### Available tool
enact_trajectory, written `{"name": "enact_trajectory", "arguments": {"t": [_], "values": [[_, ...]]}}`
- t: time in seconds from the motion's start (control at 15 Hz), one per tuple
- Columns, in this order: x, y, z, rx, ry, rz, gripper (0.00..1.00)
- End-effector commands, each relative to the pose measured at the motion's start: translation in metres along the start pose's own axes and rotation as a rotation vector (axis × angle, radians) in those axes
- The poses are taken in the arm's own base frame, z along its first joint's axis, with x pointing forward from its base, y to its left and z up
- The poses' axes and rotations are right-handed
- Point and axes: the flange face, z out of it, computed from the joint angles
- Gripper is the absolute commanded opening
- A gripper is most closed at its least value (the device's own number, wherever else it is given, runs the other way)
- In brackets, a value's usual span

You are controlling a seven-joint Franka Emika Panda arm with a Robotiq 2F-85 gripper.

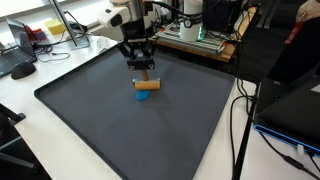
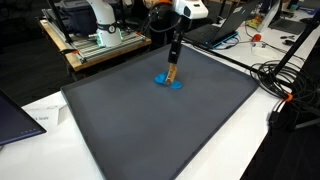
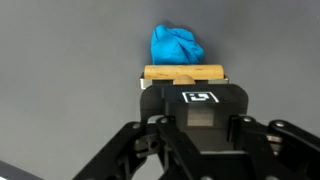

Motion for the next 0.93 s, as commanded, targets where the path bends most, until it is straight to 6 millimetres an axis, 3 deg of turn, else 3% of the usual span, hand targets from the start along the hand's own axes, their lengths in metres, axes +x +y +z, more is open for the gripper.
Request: {"name": "enact_trajectory", "arguments": {"t": [0.0,0.87], "values": [[-0.009,0.014,0.018,0.04,-0.059,-0.009,0.22],[-0.03,0.028,0.028,0.067,-0.091,0.014,0.22]]}}
